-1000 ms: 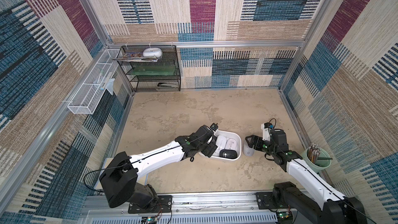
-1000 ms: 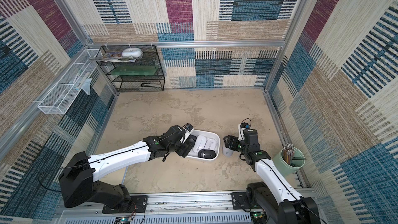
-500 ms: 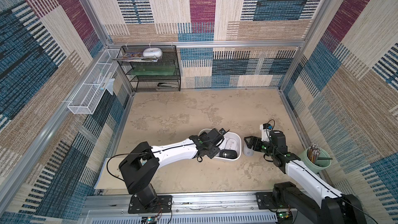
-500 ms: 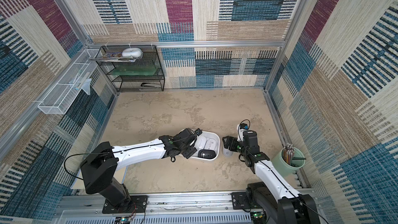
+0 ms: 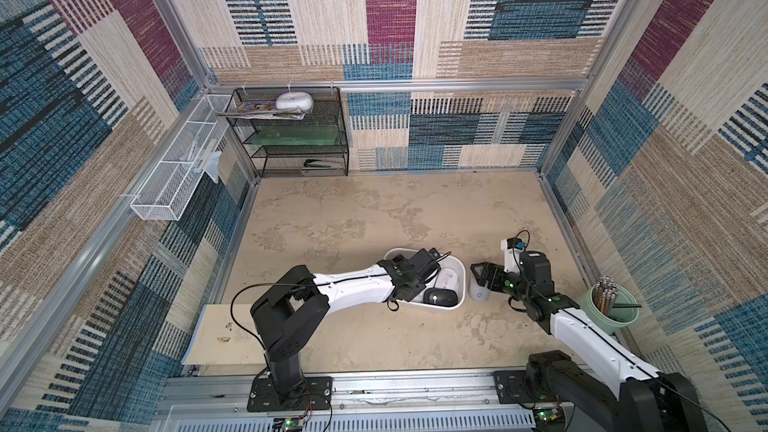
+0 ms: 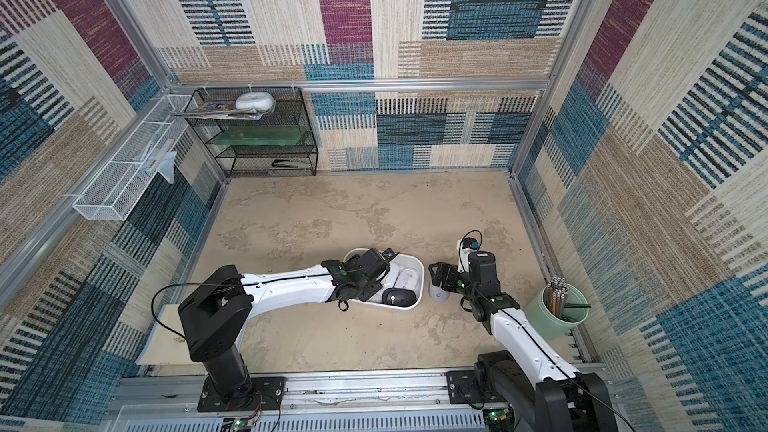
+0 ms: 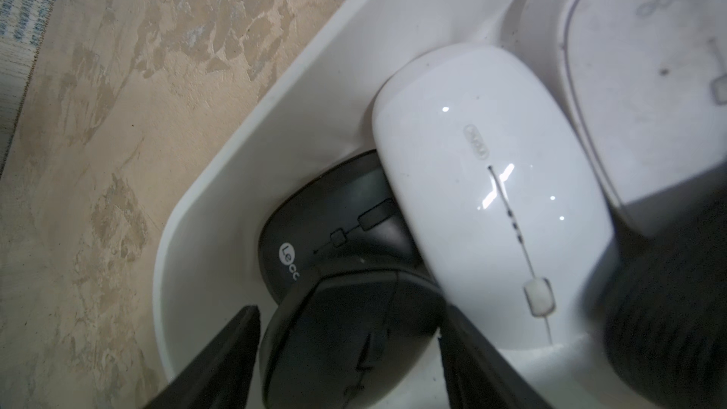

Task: Take out the mouse from the storage box
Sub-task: Pick up the mouse from the storage box.

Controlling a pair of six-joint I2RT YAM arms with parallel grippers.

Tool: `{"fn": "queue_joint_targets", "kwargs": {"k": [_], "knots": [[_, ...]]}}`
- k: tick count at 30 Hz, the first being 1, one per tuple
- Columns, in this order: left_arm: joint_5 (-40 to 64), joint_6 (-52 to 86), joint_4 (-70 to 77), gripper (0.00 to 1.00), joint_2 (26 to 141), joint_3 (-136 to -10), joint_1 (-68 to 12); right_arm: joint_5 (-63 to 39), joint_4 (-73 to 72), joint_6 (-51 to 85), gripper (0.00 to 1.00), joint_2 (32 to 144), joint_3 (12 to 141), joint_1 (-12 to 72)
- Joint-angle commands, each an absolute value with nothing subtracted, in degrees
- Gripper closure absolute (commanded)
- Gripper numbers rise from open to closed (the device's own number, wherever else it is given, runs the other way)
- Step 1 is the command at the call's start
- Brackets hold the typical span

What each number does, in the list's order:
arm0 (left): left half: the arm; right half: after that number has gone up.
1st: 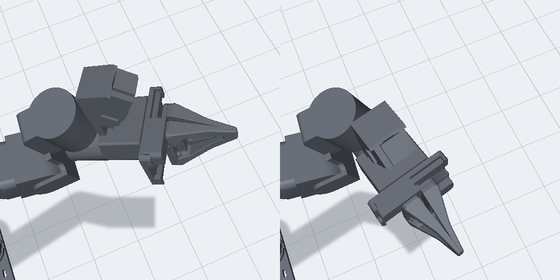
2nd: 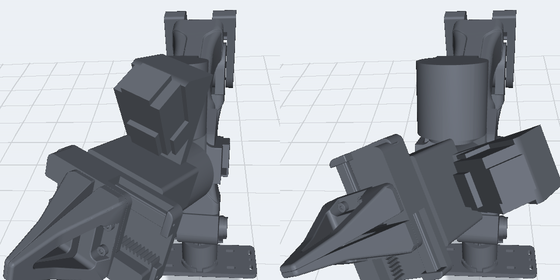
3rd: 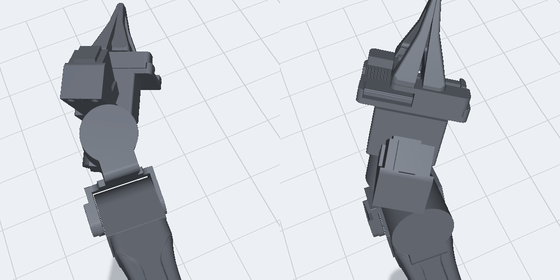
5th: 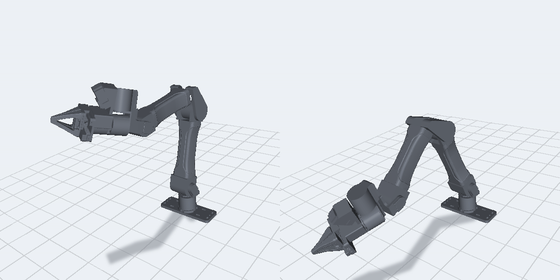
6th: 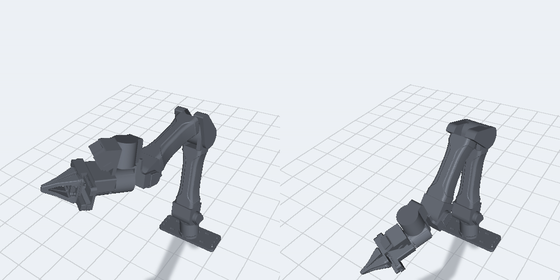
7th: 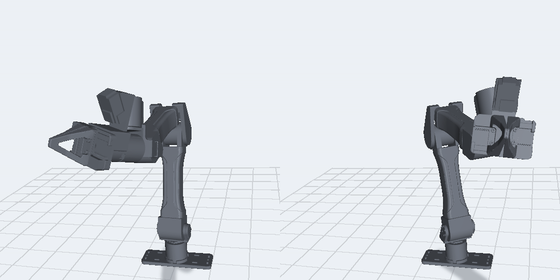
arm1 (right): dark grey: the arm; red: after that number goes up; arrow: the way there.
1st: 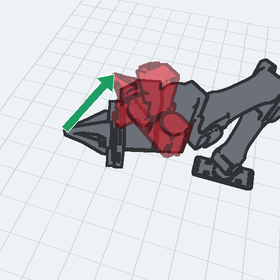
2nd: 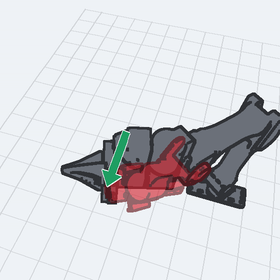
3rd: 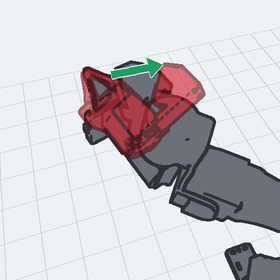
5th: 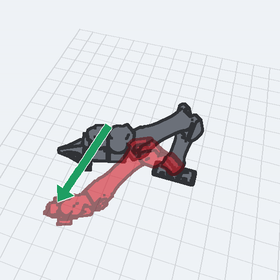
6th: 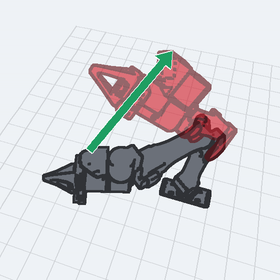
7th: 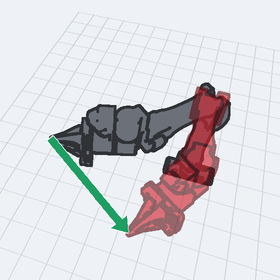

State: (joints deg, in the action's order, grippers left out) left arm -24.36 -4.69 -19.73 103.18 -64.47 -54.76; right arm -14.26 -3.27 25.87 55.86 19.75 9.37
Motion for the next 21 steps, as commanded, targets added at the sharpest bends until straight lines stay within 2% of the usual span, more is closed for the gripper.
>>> {"fn": "queue_joint_targets", "kwargs": {"k": [1, 9, 17, 21], "knots": [[-25.3, -5.18, -23.03, 0.3, 103.91, -64.78, -54.75, -14.77, -4.31, 25.58, 0.13, 55.97, 20.02, 9.43], [-24.49, -3.26, -26.34, 0.44, 105.69, -68.03, -54.24, -14.48, -4.11, 25.74, 0.13, 55.64, 19.95, 9.41], [-22.81, -2.07, -26.71, 0.5, 105.68, -68.62, -53.63, -14.24, -4.09, 25.77, 0.13, 55.63, 19.93, 9.41], [-22.27, -2.01, -27.66, 0.29, 105.49, -69.0, -53.6, -14.15, -3.97, 25.84, 0.13, 55.92, 20.04, 9.45]]}}
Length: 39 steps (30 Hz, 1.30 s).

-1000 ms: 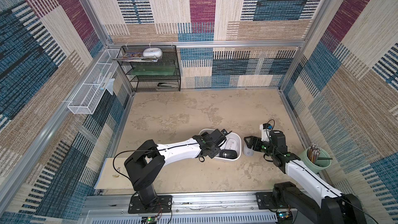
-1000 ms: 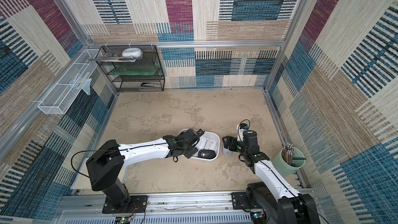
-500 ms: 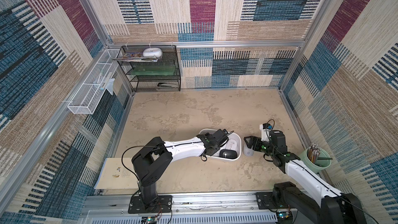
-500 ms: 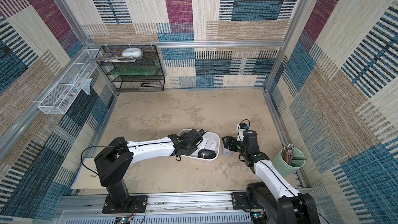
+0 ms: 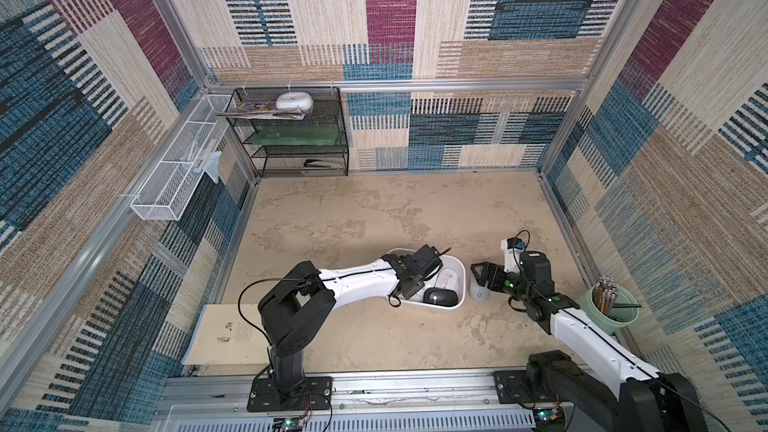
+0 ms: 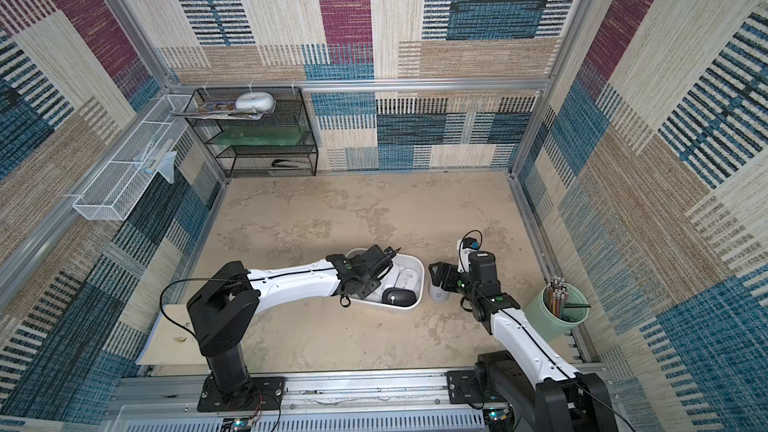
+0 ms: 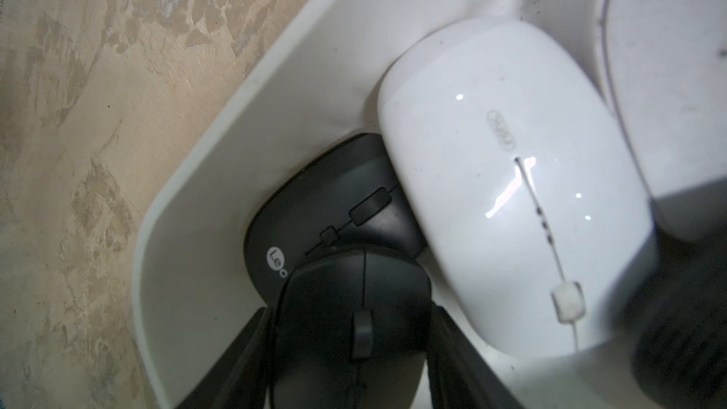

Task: Take out the mouse from the storage box
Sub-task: Pick up the mouse from the storage box.

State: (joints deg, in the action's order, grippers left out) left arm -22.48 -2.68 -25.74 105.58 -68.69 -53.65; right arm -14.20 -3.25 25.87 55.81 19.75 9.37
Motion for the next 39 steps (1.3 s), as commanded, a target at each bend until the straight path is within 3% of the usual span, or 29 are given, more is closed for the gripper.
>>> {"fn": "queue_joint_targets", "kwargs": {"k": [1, 8, 18, 39], "knots": [[-22.11, -2.02, -27.77, 0.26, 105.52, -69.08, -53.5, -14.24, -3.98, 25.75, 0.13, 55.82, 20.0, 9.41], [-22.9, -1.32, -30.48, 0.24, 107.95, -71.33, -52.96, -14.15, -4.06, 25.93, 0.13, 55.7, 19.95, 9.43], [-22.24, -0.33, -32.22, 0.5, 110.25, -74.84, -52.74, -13.94, -4.04, 25.93, 0.13, 55.55, 19.82, 9.41], [-14.53, 2.38, -34.68, 0.53, 99.94, -76.22, -51.47, -14.15, -4.05, 26.02, 0.13, 55.57, 19.82, 9.4]]}}
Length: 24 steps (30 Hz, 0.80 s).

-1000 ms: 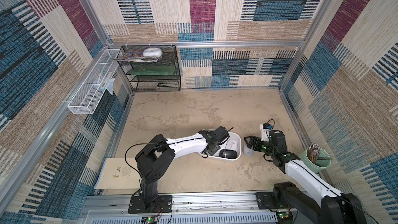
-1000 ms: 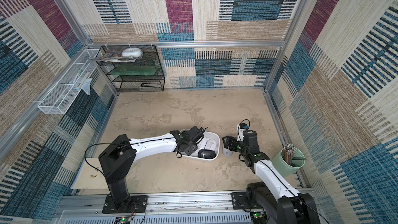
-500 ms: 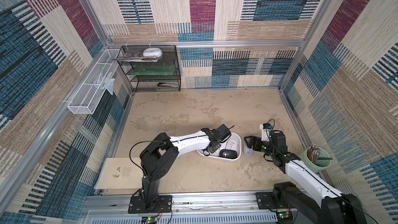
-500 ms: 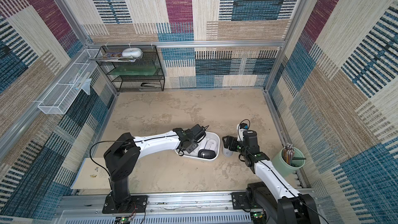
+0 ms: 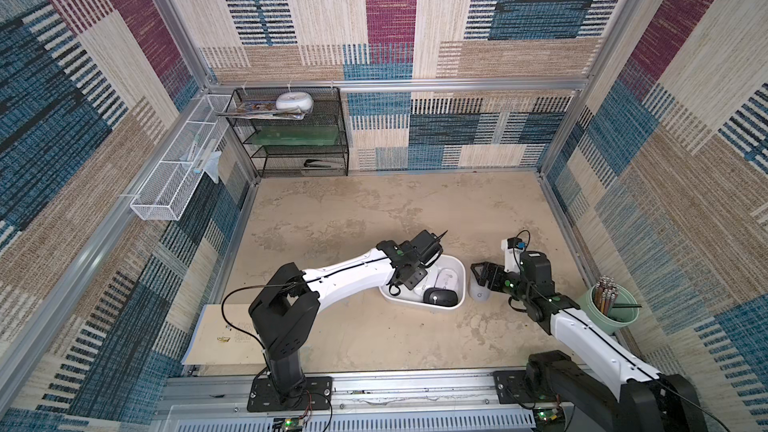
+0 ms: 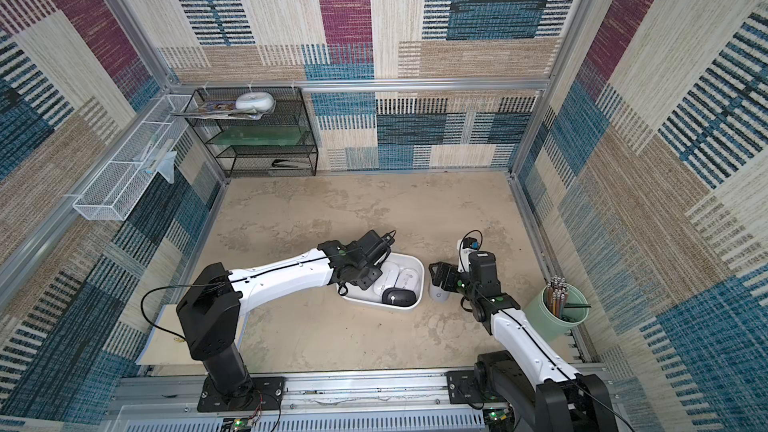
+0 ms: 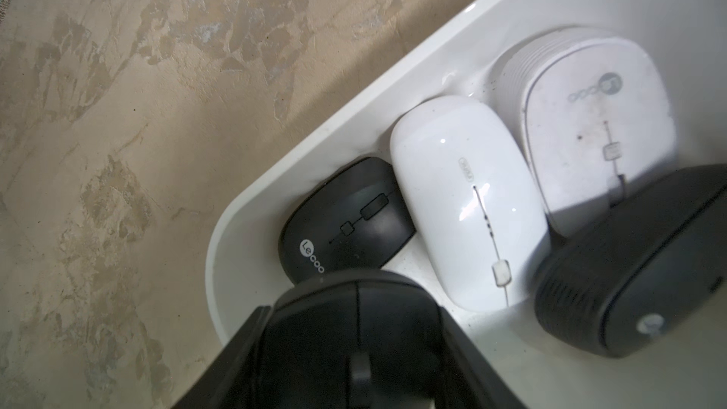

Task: Take out the mouse from the storage box
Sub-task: Pick up the mouse from the storage box, then place the mouse at the center of the board.

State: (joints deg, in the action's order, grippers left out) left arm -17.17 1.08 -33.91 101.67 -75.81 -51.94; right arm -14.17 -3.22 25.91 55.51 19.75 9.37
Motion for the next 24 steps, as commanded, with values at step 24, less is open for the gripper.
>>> {"fn": "queue_joint_targets", "kwargs": {"k": [24], "knots": [[-2.39, 22.07, -37.46, 0.53, 97.74, -73.62, -26.7, -14.28, -4.19, 26.02, 0.13, 56.1, 20.04, 9.44]]}}
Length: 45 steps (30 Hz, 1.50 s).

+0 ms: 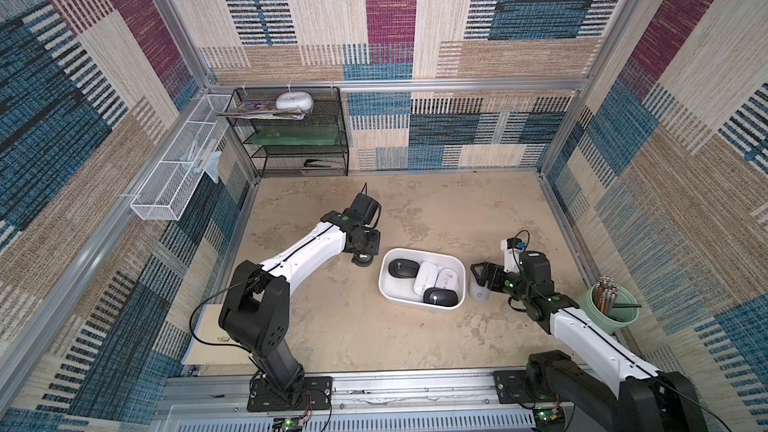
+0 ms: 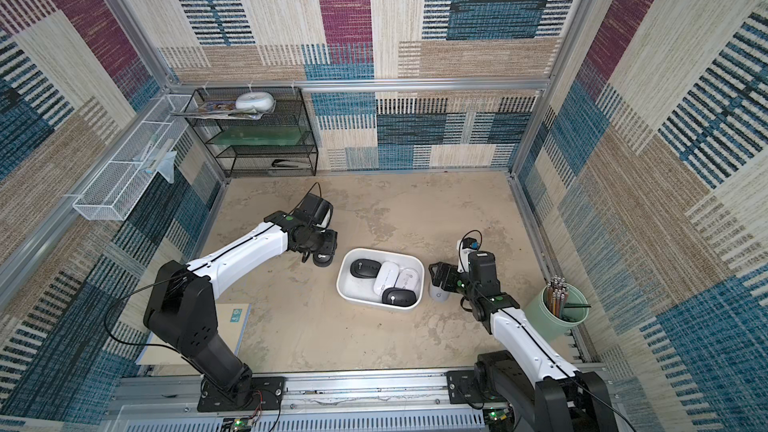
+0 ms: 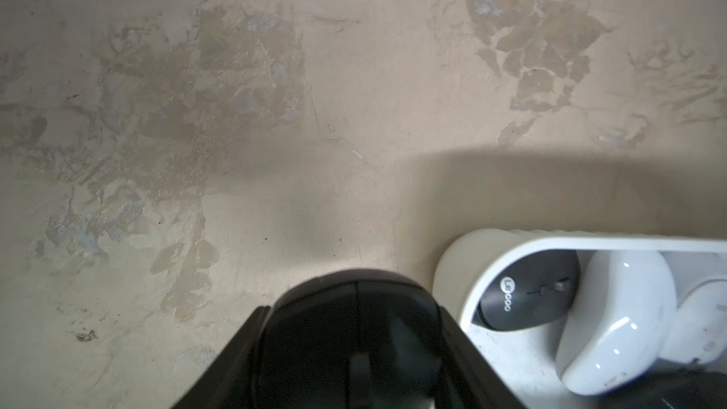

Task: Take out the mouse from the storage box
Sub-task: Place the mouse at the center of the board.

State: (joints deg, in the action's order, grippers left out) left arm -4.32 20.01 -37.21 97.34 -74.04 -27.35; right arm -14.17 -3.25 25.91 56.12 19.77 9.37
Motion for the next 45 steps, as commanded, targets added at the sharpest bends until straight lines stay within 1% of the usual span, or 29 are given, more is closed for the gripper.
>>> {"fn": "queue_joint_targets", "kwargs": {"k": [1, 15, 17, 26, 29, 32, 33, 39, 41, 45], "knots": [[-2.16, 22.19, -37.51, 0.52, 98.02, -73.43, -26.35, -14.24, -4.2, 26.02, 0.13, 56.17, 20.02, 9.44], [-0.21, 23.07, -36.12, 0.51, 103.56, -72.24, -24.15, -14.08, -4.13, 26.02, 0.13, 56.58, 20.21, 9.44], [0.0, 23.25, -36.08, 0.48, 104.18, -72.27, -24.09, -14.07, -4.04, 26.03, 0.13, 56.65, 20.17, 9.41], [0.75, 23.99, -35.51, 0.41, 105.91, -72.16, -24.05, -13.97, -3.93, 26.15, 0.13, 56.08, 20.04, 9.48], [0.79, 23.91, -36.02, 0.34, 105.84, -72.34, -23.99, -13.89, -3.96, 26.17, 0.13, 56.07, 20.04, 9.42], [0.01, 23.9, -35.81, 0.26, 104.65, -71.62, -24.01, -13.95, -3.9, 26.1, 0.13, 55.99, 19.99, 9.4], [-0.36, 23.95, -35.53, 0.25, 104.16, -71.36, -24.01, -13.97, -3.87, 26.13, 0.13, 55.82, 19.95, 9.44], [-5.56, 24.95, -34.82, 0.19, 98.85, -68.56, -24.25, -14.06, -3.91, 26.1, 0.13, 55.77, 19.95, 9.41], [-5.7, 25.13, -33.7, 0.18, 96.28, -67.1, -24.17, -14.1, -3.95, 26.11, 0.13, 55.72, 19.91, 9.43], [-6.18, 25.75, -33.34, 0.17, 91.44, -65.13, -25.21, -13.93, -3.72, 26.11, 0.13, 55.77, 20.04, 9.49]]}}
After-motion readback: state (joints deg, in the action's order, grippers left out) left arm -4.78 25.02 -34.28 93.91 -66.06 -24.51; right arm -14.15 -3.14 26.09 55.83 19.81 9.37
